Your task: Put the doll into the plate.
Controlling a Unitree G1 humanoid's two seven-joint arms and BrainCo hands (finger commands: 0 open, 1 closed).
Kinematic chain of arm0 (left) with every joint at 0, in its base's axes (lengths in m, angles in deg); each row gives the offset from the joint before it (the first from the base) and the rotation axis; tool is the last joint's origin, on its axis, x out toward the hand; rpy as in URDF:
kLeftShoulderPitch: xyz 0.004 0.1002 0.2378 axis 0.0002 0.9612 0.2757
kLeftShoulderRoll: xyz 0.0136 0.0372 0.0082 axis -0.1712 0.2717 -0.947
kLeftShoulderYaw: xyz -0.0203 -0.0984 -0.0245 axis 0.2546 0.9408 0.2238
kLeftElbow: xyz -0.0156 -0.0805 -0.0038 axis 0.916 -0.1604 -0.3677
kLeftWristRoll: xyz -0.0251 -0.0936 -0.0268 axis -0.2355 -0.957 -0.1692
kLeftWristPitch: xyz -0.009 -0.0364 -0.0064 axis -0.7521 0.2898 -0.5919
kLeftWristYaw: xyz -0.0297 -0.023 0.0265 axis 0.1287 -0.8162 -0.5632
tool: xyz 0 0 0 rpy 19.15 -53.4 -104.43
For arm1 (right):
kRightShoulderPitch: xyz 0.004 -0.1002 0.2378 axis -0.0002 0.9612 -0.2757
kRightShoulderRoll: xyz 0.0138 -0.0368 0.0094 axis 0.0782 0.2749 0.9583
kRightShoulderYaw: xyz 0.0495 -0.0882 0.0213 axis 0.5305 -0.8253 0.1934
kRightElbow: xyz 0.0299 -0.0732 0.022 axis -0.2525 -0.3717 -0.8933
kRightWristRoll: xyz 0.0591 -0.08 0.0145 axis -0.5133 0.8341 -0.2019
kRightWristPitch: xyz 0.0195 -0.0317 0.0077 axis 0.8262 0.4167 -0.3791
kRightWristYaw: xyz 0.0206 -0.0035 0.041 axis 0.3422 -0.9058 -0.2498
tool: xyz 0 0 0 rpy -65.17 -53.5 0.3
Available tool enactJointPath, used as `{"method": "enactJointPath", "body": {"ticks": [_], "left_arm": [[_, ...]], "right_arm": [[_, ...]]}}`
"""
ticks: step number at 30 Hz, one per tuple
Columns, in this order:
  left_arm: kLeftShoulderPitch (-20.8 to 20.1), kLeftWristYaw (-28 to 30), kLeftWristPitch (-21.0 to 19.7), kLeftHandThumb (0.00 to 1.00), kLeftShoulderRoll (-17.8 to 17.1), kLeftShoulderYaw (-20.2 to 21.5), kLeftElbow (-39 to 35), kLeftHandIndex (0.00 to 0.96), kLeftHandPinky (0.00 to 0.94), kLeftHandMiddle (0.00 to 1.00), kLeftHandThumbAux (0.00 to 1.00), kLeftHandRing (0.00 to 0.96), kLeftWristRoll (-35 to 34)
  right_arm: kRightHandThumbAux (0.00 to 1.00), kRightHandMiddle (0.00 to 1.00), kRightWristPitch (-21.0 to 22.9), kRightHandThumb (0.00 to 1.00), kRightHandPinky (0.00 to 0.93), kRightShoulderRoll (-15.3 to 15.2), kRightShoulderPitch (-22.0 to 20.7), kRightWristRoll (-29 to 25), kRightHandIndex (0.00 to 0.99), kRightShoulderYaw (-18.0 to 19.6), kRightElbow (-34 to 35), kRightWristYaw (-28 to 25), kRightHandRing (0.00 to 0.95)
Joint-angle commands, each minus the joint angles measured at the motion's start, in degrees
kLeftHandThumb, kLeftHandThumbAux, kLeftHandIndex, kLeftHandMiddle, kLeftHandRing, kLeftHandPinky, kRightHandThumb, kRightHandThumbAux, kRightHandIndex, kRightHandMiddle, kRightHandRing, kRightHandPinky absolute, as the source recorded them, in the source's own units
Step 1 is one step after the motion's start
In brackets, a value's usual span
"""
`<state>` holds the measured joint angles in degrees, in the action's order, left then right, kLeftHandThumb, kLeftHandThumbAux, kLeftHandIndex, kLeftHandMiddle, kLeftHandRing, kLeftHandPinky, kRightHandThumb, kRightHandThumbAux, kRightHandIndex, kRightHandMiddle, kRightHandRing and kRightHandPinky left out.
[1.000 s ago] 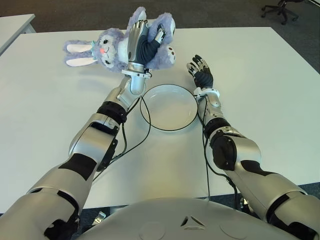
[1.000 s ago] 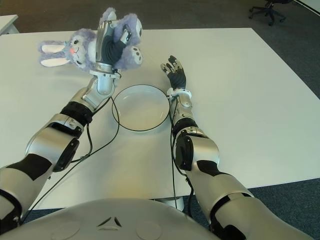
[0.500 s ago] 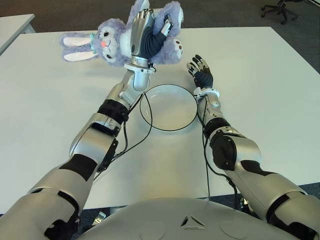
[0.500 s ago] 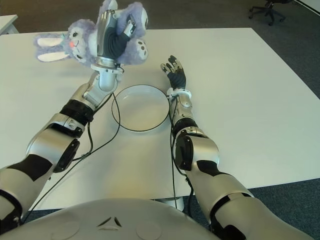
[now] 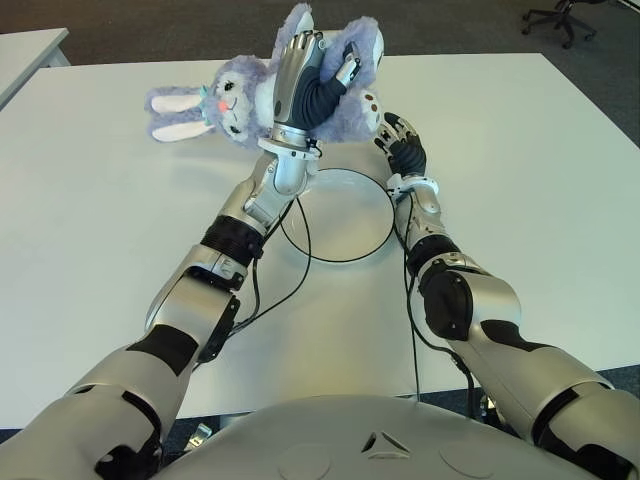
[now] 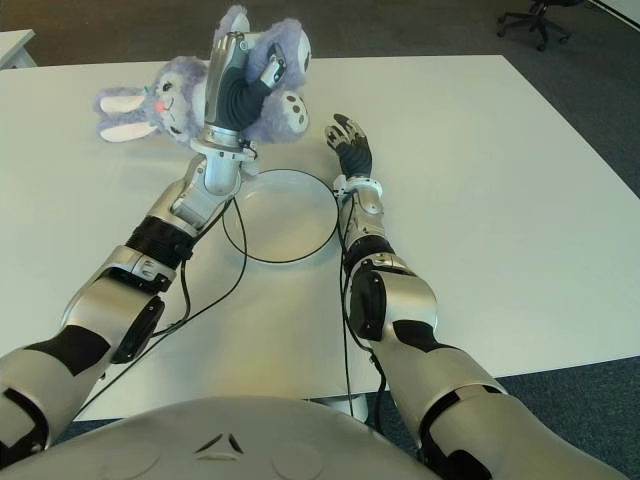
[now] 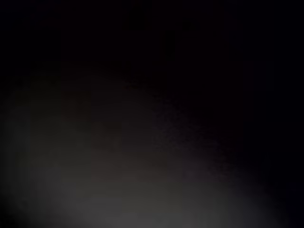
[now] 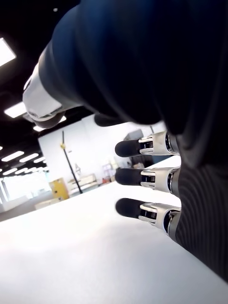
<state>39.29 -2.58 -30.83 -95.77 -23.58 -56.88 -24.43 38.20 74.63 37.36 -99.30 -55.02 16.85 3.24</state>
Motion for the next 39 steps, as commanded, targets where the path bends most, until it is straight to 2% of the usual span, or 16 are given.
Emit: {"method": "enactJointPath", "body": {"ticks": [1, 8, 14, 25, 39], "left_arm": [[1.63, 1.82, -1.17, 0.782, 0.09, -0.25, -2.11, 0.779, 0.847, 0.856, 0.658, 0.85, 0.26], [2.14, 2.54, -1.49, 0.763, 0.73, -0.75, -3.25, 0.784, 0.848, 0.863, 0.661, 0.851, 0.62], [2.71, 3.55, -1.55, 0.785, 1.6, -0.61, -3.98, 0.793, 0.858, 0.876, 0.661, 0.857, 0.02], [3.79, 5.84, -1.52, 0.793, 3.36, -0.52, -4.96, 0.782, 0.845, 0.871, 0.666, 0.856, -1.48], [3.44, 4.68, -0.74, 0.813, 4.24, -0.62, -4.31, 0.786, 0.846, 0.862, 0.652, 0.852, -0.36]], "right_arm": [[0.727, 0.132, 2.45, 0.698, 0.134, 1.92, 5.47, -1.41, 0.408, 1.22, -3.49, 0.19, 0.1], [0.722, 0.144, 2.74, 0.702, 0.103, 1.95, 5.42, -1.32, 0.415, 1.11, -3.45, 0.53, 0.086], [0.72, 0.168, 2.82, 0.707, 0.109, 1.99, 5.43, -1.43, 0.418, 1.19, -3.41, 0.73, 0.1], [0.715, 0.179, 1.32, 0.71, 0.092, 2.06, 5.83, -1.13, 0.423, 0.93, -3.27, 0.43, 0.103], [0.717, 0.185, -0.46, 0.706, 0.103, 2.33, 6.15, -0.28, 0.418, 0.11, -3.17, 1.33, 0.112]]}}
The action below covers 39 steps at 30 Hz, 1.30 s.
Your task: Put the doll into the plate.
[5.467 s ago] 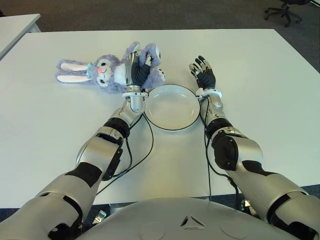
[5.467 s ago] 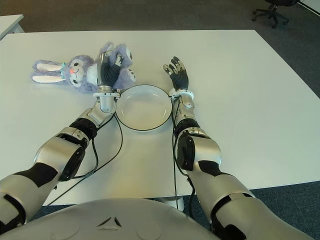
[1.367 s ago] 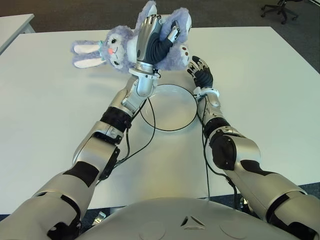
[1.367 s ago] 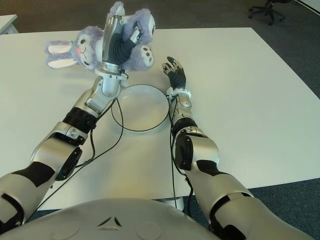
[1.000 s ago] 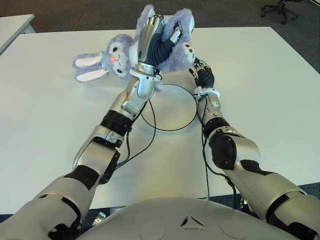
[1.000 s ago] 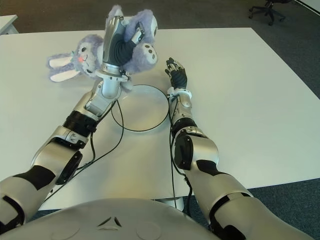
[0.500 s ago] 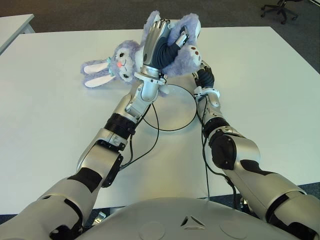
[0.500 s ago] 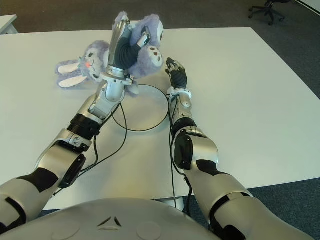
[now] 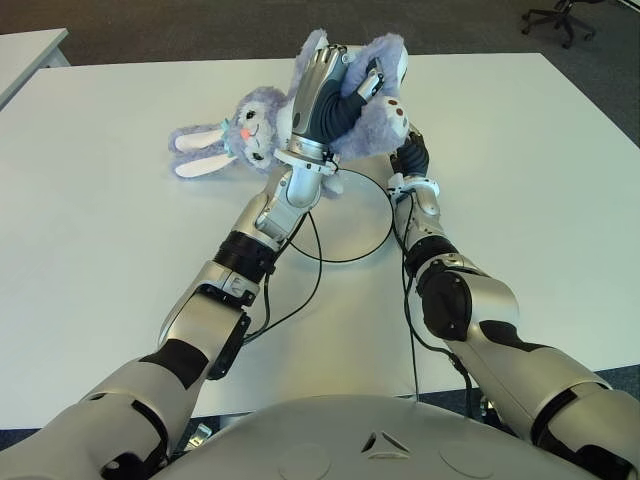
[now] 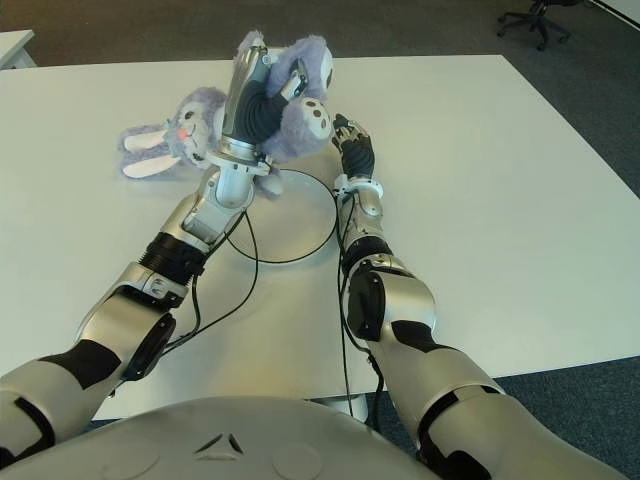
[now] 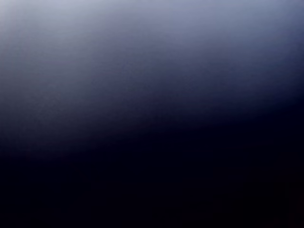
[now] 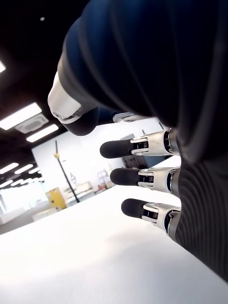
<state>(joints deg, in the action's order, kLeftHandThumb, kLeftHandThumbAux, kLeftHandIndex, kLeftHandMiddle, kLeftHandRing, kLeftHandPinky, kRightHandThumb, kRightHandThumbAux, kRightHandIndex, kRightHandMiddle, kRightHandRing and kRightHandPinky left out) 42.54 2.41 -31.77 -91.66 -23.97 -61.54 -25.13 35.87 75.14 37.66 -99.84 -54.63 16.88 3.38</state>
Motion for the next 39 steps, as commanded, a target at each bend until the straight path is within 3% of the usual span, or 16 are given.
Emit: {"method": "enactJointPath", "body": {"ticks": [1, 26, 39], "left_arm": [[0.18, -0.4, 0.18, 0.815, 0.16, -0.26, 0.39, 0.786, 0.846, 0.862, 0.651, 0.852, 0.46], [0.32, -0.62, 0.58, 0.804, 1.79, -1.17, 0.27, 0.741, 0.805, 0.802, 0.638, 0.824, 0.32], [1.19, 0.1, -0.04, 0.751, 2.39, -1.07, -1.11, 0.756, 0.83, 0.828, 0.647, 0.834, -0.34]], "right_arm": [[0.717, 0.186, 1.77, 0.706, 0.104, 1.84, 5.86, 0.38, 0.418, -0.41, -3.2, 1.34, 0.112], [0.714, 0.19, 2.98, 0.707, 0.096, 2.17, 5.4, -1.22, 0.42, 0.33, -3.33, 0.5, 0.118], [0.716, 0.199, 3.16, 0.705, 0.113, 2.16, 5.35, -1.02, 0.42, 0.51, -3.44, 0.31, 0.132]]}}
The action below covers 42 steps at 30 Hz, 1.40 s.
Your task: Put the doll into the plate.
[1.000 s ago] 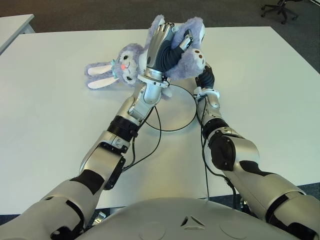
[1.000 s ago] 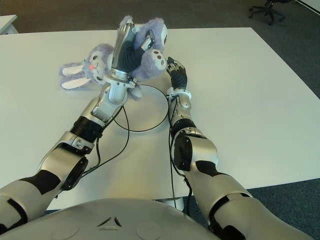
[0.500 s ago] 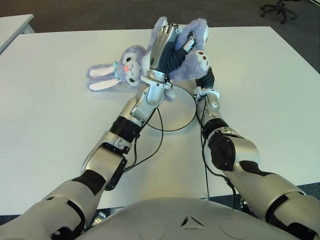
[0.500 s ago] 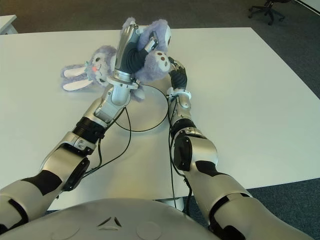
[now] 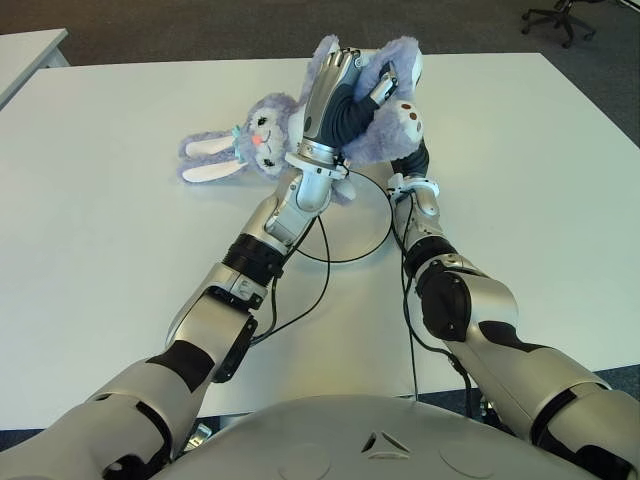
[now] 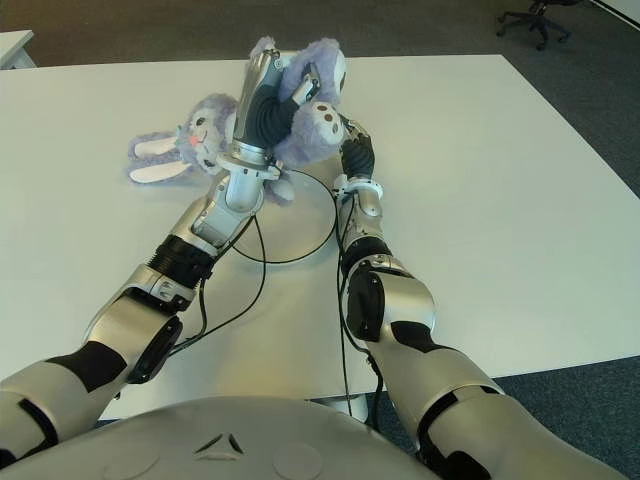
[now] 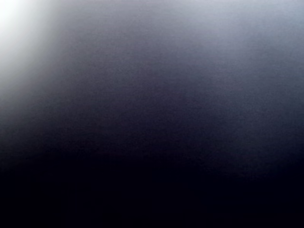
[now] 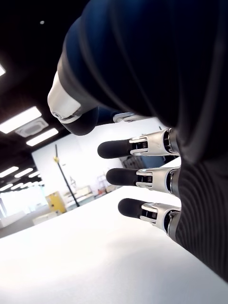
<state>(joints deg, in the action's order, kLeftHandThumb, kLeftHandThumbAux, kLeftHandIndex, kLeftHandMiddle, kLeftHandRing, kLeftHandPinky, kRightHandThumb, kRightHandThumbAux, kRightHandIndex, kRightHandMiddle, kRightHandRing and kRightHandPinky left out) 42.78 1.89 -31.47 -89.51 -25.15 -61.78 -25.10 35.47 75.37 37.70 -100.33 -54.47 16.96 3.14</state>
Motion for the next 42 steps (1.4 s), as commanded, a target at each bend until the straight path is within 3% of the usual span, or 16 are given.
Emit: {"method": "enactJointPath", "body": {"ticks": [1, 16, 32, 42], "left_arm": [[1.02, 0.66, -0.42, 0.747, 0.29, 0.11, -0.97, 0.757, 0.831, 0.829, 0.648, 0.835, -0.39], [2.25, 2.03, -0.44, 0.782, 1.73, 0.86, -2.24, 0.783, 0.855, 0.862, 0.646, 0.855, -3.1], [2.44, 2.72, 3.34, 0.796, 2.5, 1.37, -0.96, 0.759, 0.846, 0.846, 0.651, 0.848, -6.79], [2.99, 5.27, 3.28, 0.798, 2.97, 1.84, -1.47, 0.754, 0.863, 0.85, 0.658, 0.852, -9.49]], "right_arm": [[0.716, 0.2, 3.56, 0.705, 0.113, 1.93, 5.31, -0.52, 0.42, 0.35, -3.52, 0.57, 0.132], [0.716, 0.191, 3.56, 0.705, 0.111, 1.86, 5.25, -0.35, 0.418, 0.29, -3.57, 0.6, 0.132], [0.717, 0.195, 3.33, 0.708, 0.118, 1.91, 5.16, -1.02, 0.418, 0.95, -3.43, -0.07, 0.134], [0.717, 0.19, 3.28, 0.707, 0.099, 1.89, 5.22, -1.33, 0.417, 1.18, -3.38, -0.69, 0.124]]}}
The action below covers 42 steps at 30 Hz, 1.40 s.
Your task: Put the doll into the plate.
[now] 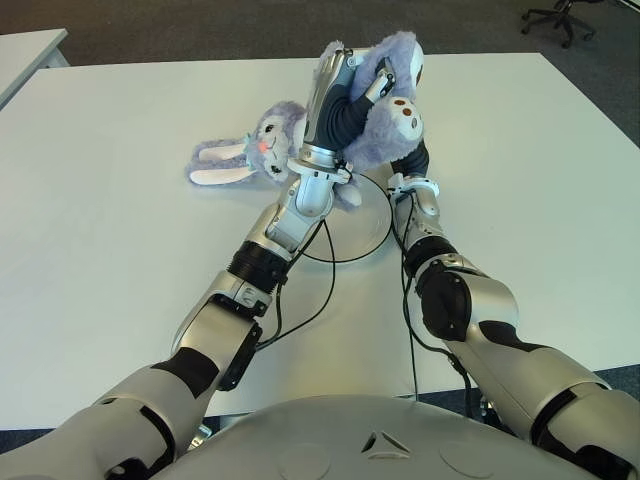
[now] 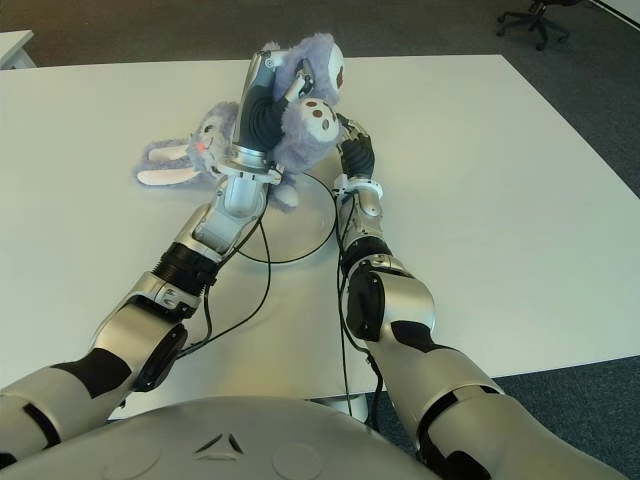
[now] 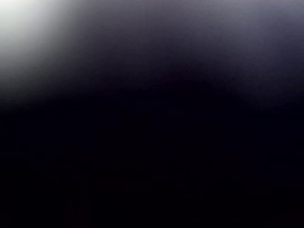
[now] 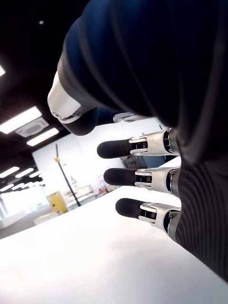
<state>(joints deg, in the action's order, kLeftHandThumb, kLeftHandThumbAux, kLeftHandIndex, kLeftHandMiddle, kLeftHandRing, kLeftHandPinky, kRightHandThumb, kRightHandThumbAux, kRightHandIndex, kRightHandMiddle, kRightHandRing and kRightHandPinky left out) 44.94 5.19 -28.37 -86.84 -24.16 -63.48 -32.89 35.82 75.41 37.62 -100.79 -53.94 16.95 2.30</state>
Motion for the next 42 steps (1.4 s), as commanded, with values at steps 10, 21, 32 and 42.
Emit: {"method": "enactJointPath", "body": {"ticks": [10, 21, 32, 42], "left_arm": [[1.52, 5.16, -1.62, 0.807, 1.0, 1.8, -0.61, 0.744, 0.864, 0.848, 0.667, 0.857, -3.46], [1.61, 6.02, -1.77, 0.875, 1.96, 2.72, 0.35, 0.754, 0.857, 0.847, 0.665, 0.853, -4.52], [1.59, 6.25, -1.76, 0.903, 2.42, 3.22, 1.04, 0.754, 0.868, 0.853, 0.66, 0.854, -4.93], [1.17, 7.05, -2.44, 0.917, 2.59, 4.05, 2.35, 0.755, 0.873, 0.856, 0.653, 0.857, -5.42]], "right_arm": [[0.716, 0.195, 2.24, 0.708, 0.118, 2.08, 5.56, -0.91, 0.417, 0.44, -3.16, 0.17, 0.131], [0.715, 0.203, 1.55, 0.709, 0.11, 2.18, 5.76, -0.7, 0.419, 0.0, -2.93, 0.81, 0.133], [0.713, 0.197, 1.63, 0.71, 0.089, 2.22, 5.82, -0.88, 0.419, 0.12, -2.82, 0.95, 0.115], [0.715, 0.187, 1.1, 0.709, 0.08, 2.26, 5.97, -0.21, 0.419, -0.54, -2.7, 1.38, 0.105]]}}
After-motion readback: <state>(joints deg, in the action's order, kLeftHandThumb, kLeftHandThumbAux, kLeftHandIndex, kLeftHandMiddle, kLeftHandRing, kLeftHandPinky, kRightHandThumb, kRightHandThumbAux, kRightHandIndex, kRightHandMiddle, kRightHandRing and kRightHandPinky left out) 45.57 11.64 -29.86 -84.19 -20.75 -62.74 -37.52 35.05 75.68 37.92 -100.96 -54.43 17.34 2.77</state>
